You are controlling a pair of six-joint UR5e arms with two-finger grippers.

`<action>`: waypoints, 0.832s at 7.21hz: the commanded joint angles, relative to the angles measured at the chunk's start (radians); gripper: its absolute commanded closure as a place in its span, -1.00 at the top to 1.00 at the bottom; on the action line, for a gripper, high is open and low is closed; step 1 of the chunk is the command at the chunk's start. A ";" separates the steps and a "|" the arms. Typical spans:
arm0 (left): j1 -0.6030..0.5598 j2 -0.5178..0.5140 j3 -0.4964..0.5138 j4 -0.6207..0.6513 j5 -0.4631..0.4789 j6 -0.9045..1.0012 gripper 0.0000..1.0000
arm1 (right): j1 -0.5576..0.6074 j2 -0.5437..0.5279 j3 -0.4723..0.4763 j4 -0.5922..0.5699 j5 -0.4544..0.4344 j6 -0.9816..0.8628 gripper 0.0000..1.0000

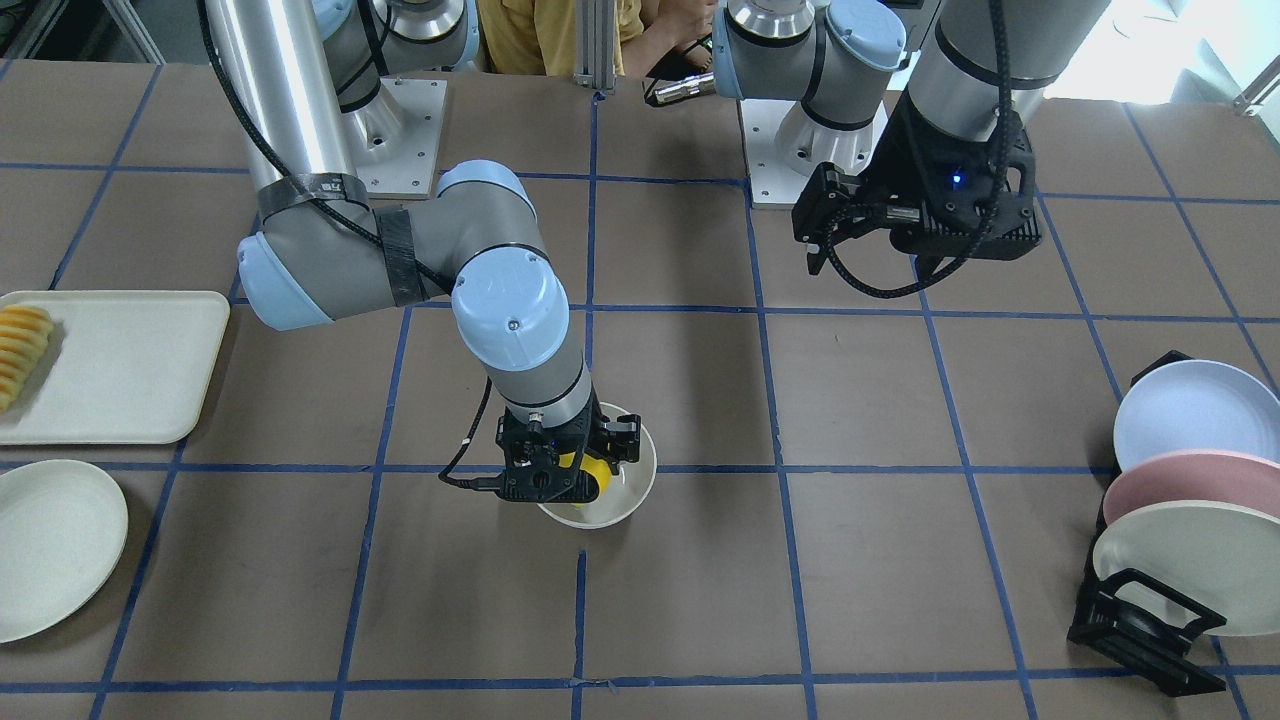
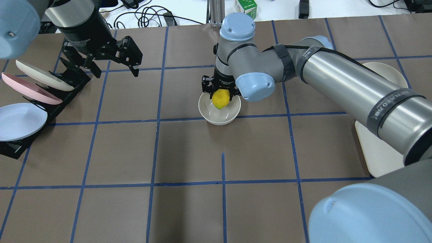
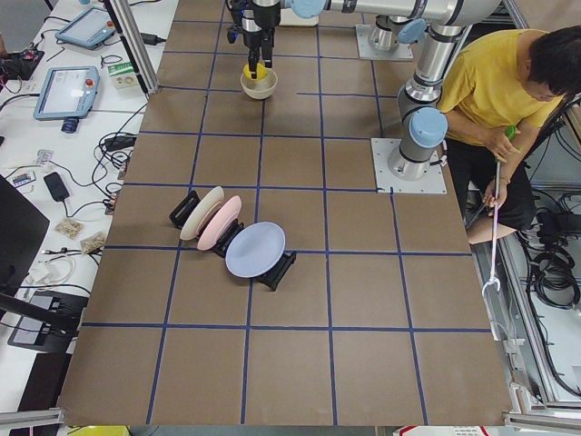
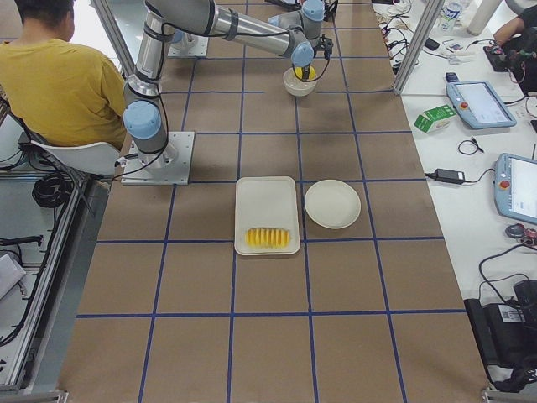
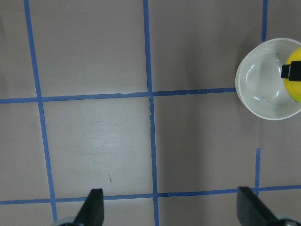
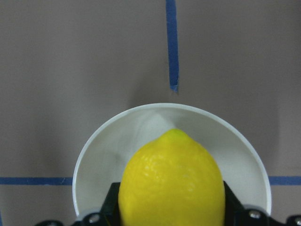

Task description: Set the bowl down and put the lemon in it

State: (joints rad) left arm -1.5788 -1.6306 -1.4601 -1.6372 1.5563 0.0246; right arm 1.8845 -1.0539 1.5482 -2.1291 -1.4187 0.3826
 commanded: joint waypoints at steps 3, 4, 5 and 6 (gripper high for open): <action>-0.003 0.000 0.004 0.000 -0.004 0.000 1.00 | 0.002 0.038 0.003 -0.006 0.004 0.001 -0.88; -0.003 -0.008 0.001 0.000 -0.004 0.000 1.00 | 0.002 0.047 0.001 -0.006 0.007 0.001 -0.70; -0.003 -0.012 0.000 0.000 -0.004 -0.002 1.00 | 0.002 0.055 0.004 -0.008 0.006 -0.001 -0.26; -0.003 -0.012 0.001 0.002 -0.004 -0.002 1.00 | 0.002 0.058 0.009 -0.008 0.006 -0.001 0.17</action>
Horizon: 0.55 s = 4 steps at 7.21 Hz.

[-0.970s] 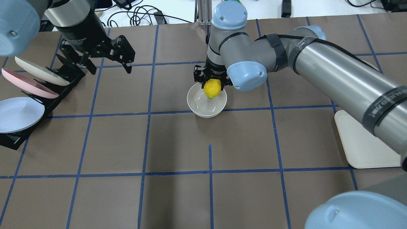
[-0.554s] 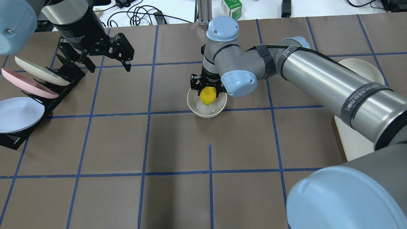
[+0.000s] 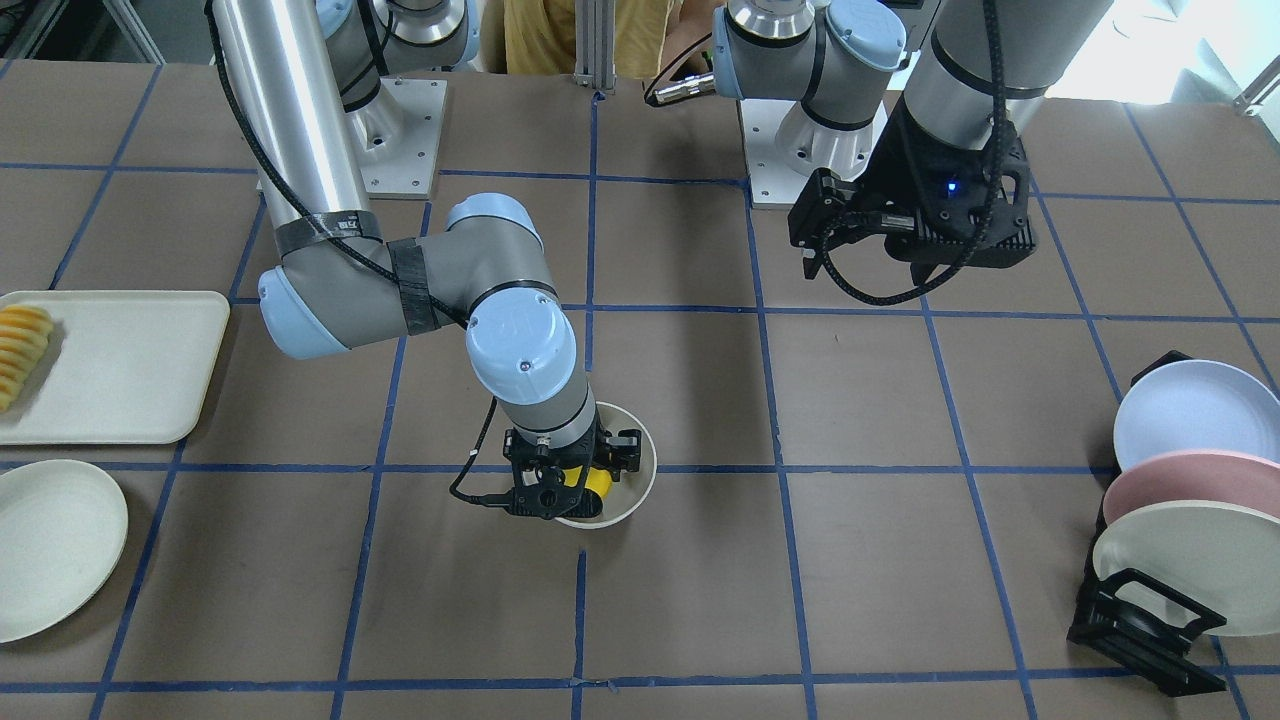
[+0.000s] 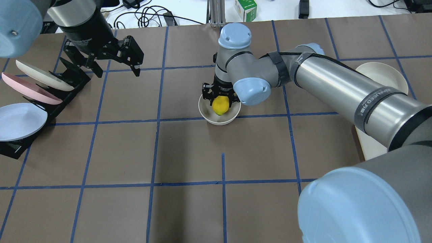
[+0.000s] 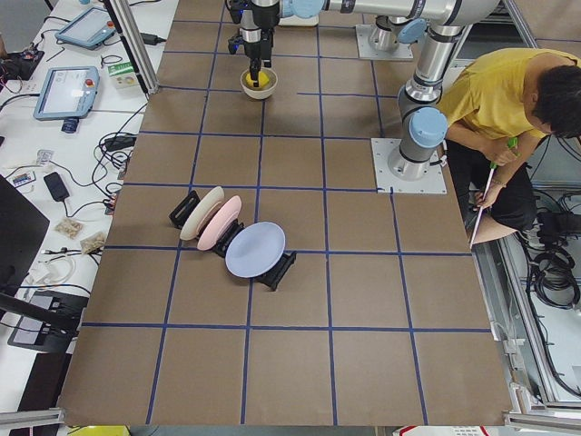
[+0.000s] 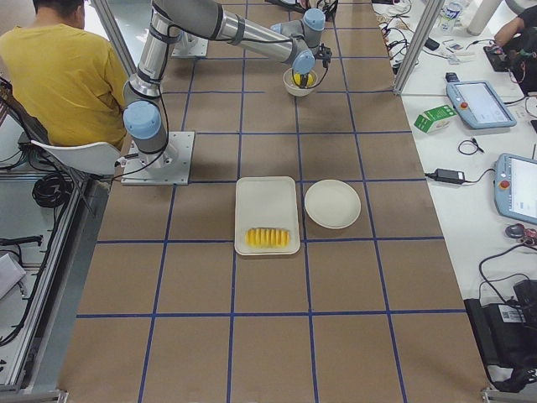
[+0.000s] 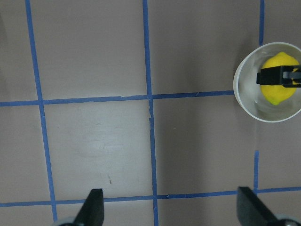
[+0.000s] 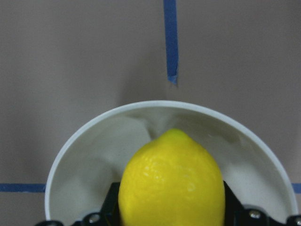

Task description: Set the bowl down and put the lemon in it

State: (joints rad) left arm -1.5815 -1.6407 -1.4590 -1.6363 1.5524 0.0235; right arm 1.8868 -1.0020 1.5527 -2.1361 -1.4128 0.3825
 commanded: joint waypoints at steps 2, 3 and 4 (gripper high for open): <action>0.002 0.012 -0.001 0.000 0.005 0.001 1.00 | 0.002 0.003 0.004 -0.001 0.000 0.004 1.00; 0.000 0.010 -0.001 0.000 0.002 0.001 1.00 | 0.005 -0.001 0.004 -0.001 0.002 0.009 1.00; 0.003 0.012 -0.001 0.000 0.001 0.001 1.00 | 0.008 -0.001 0.004 0.001 0.000 0.009 1.00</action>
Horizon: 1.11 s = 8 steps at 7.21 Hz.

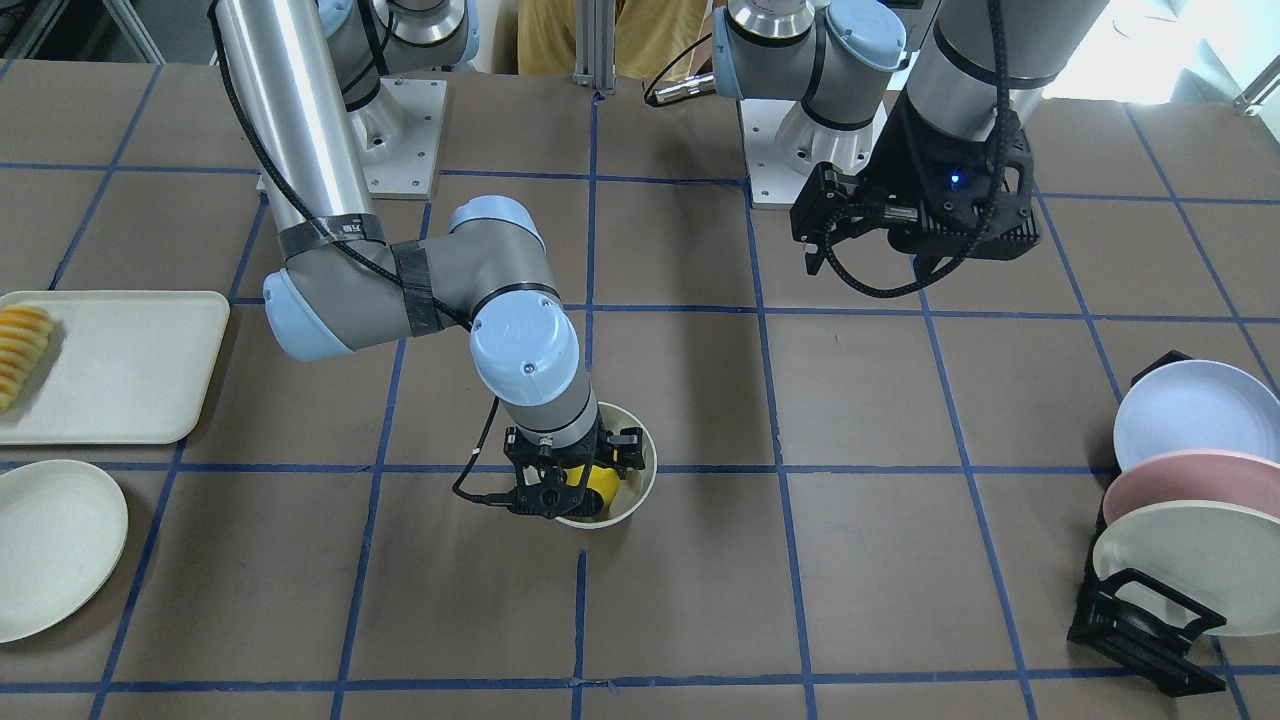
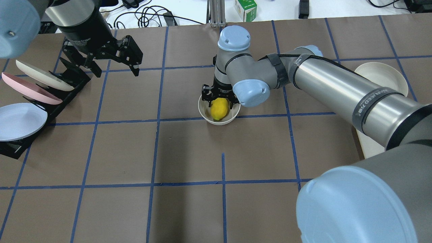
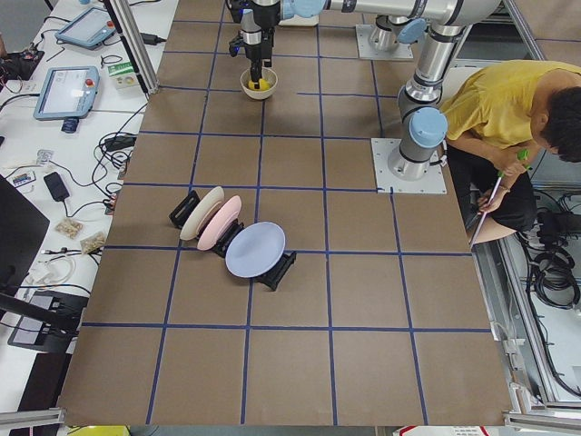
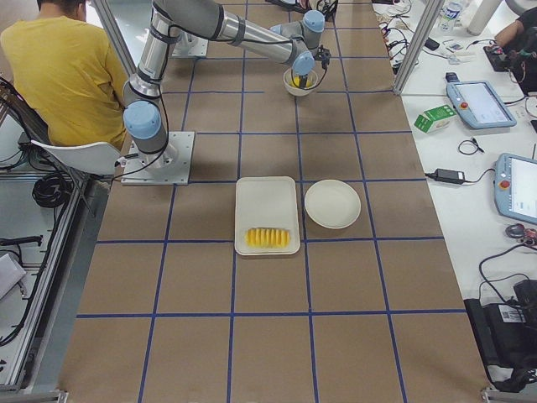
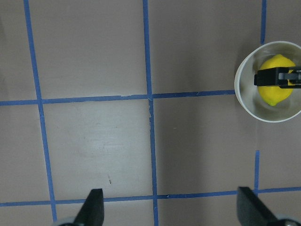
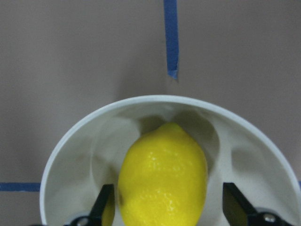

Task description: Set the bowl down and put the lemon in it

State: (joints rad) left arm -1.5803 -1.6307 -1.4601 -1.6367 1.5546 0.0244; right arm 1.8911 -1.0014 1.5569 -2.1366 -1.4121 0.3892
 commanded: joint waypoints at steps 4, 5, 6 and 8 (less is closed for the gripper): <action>0.002 0.009 0.000 0.000 0.001 0.000 1.00 | -0.052 -0.191 -0.012 0.152 -0.100 -0.019 1.00; -0.003 0.003 -0.002 0.000 -0.002 -0.001 1.00 | -0.102 -0.251 -0.006 0.238 -0.106 -0.061 1.00; -0.004 0.012 0.000 0.000 0.001 -0.001 1.00 | -0.146 -0.311 0.000 0.289 -0.113 -0.111 1.00; -0.007 0.020 0.004 -0.006 0.005 -0.001 1.00 | -0.233 -0.426 0.006 0.456 -0.117 -0.134 1.00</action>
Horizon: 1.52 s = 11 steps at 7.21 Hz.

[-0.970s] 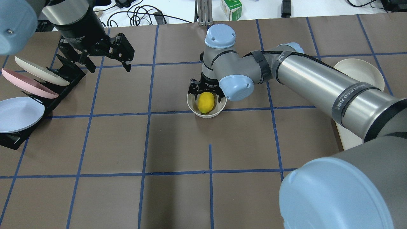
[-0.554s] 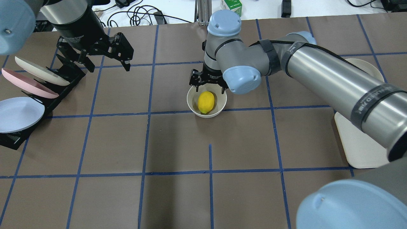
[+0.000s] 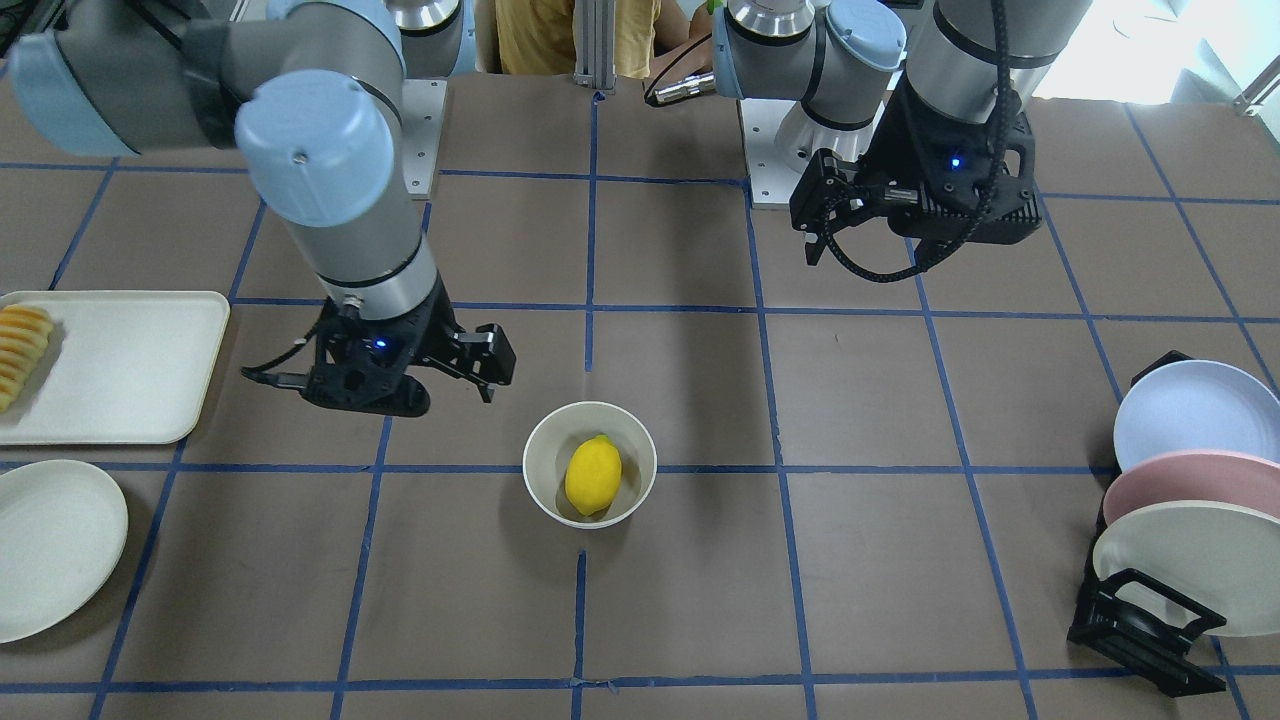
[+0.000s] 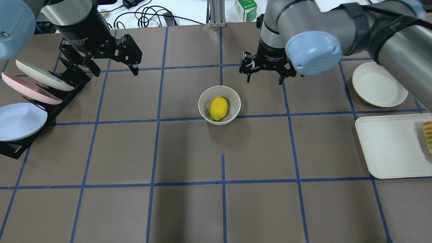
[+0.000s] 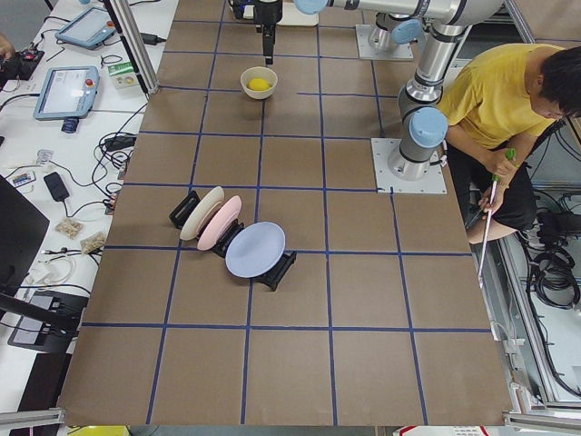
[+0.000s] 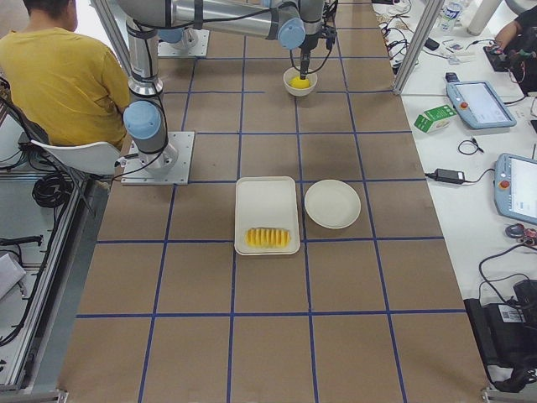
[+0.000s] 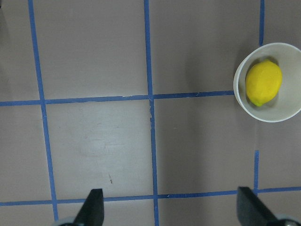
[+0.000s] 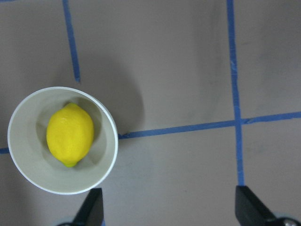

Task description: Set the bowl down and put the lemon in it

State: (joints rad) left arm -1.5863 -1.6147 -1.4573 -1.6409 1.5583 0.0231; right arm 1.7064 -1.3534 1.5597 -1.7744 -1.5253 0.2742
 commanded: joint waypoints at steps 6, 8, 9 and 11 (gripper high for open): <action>0.000 -0.001 0.002 -0.002 0.002 0.000 1.00 | -0.140 -0.232 0.008 0.222 -0.123 -0.044 1.00; 0.002 -0.001 0.002 -0.002 0.002 0.000 1.00 | -0.136 -0.236 0.022 0.217 -0.115 -0.047 1.00; 0.002 -0.002 0.002 -0.002 0.002 0.000 1.00 | -0.136 -0.237 0.025 0.219 -0.116 -0.047 1.00; 0.002 -0.001 0.002 -0.002 0.000 0.000 1.00 | -0.137 -0.239 0.030 0.219 -0.115 -0.047 1.00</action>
State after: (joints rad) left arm -1.5847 -1.6157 -1.4557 -1.6429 1.5598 0.0230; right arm 1.5704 -1.5913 1.5865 -1.5556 -1.6402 0.2271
